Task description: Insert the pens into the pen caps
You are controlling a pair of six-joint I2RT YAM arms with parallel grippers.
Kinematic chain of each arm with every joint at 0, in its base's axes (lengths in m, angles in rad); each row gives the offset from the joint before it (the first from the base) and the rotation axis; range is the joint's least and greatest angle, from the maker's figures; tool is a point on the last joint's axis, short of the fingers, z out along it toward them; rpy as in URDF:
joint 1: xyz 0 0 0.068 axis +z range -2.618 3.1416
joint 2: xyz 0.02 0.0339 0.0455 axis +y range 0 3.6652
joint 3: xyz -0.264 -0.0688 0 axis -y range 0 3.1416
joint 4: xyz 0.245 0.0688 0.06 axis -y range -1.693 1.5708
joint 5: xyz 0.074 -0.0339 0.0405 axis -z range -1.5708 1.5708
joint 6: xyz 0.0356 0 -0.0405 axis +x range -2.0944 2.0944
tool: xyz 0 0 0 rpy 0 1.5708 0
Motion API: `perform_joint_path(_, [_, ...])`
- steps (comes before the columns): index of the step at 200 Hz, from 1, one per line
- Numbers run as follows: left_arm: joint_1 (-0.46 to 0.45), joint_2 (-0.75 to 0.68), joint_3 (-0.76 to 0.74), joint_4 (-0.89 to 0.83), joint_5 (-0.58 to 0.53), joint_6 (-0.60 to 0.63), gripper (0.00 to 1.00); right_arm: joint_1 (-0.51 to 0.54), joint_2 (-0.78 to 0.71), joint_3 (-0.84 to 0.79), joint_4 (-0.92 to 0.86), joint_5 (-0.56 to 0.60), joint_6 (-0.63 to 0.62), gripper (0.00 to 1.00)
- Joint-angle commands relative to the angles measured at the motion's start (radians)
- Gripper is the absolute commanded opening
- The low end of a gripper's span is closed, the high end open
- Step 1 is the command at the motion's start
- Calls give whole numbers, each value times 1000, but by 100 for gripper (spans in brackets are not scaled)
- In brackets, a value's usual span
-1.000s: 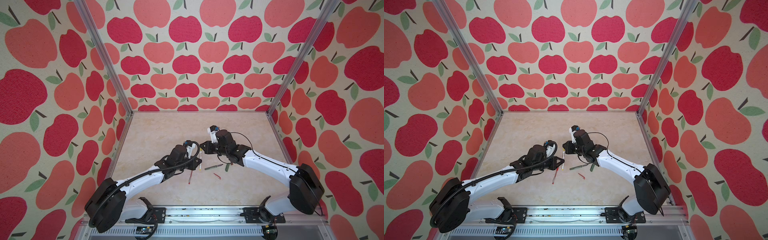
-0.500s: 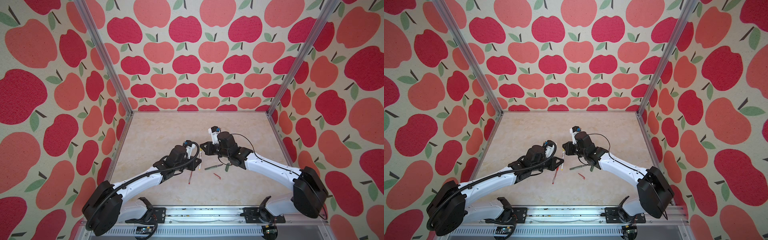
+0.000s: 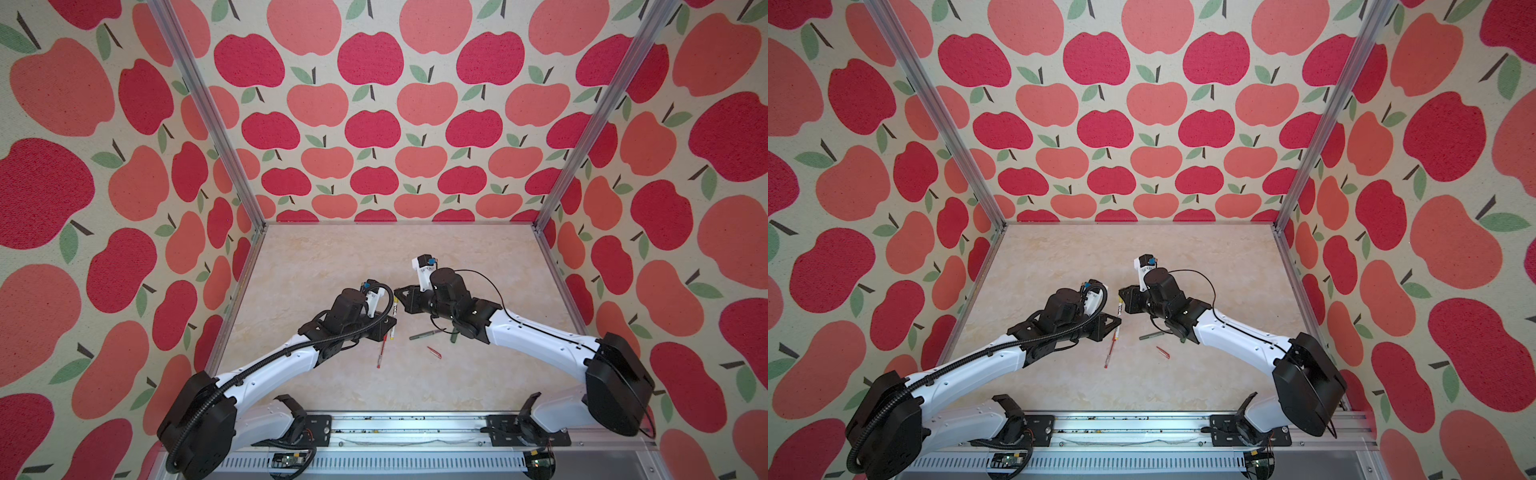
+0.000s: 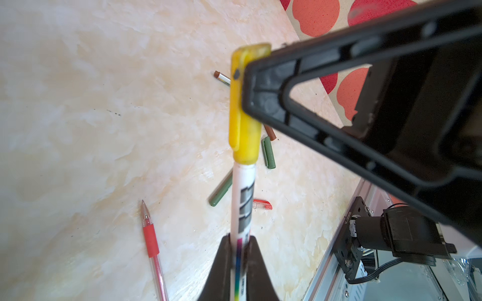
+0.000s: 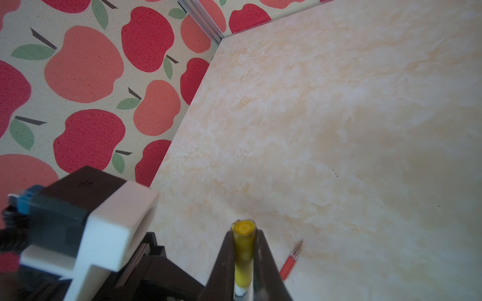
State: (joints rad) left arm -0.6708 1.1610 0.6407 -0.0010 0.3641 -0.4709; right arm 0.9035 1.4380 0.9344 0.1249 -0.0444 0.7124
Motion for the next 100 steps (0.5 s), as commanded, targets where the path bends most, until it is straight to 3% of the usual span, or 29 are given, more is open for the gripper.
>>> perform_joint_path(1, [68,-37,53,57,-108,0,0,38,27,-49,-125,-40,8,2])
perform_joint_path(100, [149,-30,90,70,-70,24,0,90,70,-74,-80,-25,40,1])
